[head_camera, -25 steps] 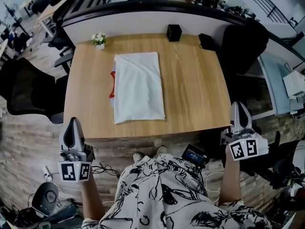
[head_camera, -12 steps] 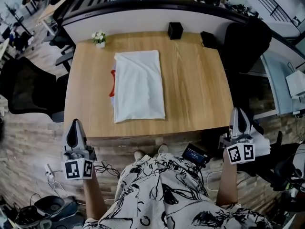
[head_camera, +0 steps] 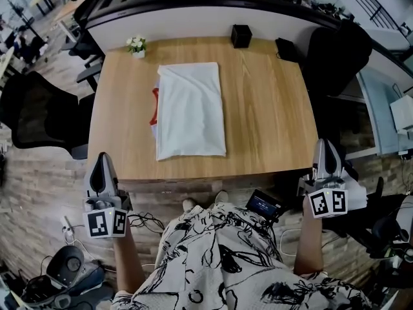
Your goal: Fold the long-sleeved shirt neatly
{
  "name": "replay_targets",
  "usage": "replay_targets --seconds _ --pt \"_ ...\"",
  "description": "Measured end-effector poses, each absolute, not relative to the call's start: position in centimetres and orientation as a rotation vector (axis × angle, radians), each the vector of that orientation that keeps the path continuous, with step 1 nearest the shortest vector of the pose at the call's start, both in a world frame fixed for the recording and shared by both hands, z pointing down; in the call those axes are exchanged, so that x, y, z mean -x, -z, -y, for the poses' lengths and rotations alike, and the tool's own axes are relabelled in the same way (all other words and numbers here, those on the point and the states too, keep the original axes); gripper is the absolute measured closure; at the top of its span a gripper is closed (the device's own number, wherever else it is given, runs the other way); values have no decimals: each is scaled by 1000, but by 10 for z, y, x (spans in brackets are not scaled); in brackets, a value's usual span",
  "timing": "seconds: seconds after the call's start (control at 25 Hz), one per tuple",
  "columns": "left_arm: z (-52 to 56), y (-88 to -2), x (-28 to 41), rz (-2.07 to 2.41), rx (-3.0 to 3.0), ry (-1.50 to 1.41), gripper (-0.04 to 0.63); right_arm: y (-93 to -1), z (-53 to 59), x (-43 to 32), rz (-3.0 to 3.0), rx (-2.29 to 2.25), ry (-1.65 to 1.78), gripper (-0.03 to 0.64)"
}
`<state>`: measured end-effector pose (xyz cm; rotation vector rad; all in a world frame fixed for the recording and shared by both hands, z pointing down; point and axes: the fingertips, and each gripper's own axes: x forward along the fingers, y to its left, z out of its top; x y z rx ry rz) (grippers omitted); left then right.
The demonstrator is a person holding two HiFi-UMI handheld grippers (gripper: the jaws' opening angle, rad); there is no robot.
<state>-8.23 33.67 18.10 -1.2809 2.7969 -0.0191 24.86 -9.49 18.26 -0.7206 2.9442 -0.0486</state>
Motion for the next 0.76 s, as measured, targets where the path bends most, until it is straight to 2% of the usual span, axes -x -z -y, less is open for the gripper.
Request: replay_targets --seconds 0.76 --pt "-334 -178 89 -2797 1278 7 592 -181 90 -228 -2969 676 12 609"
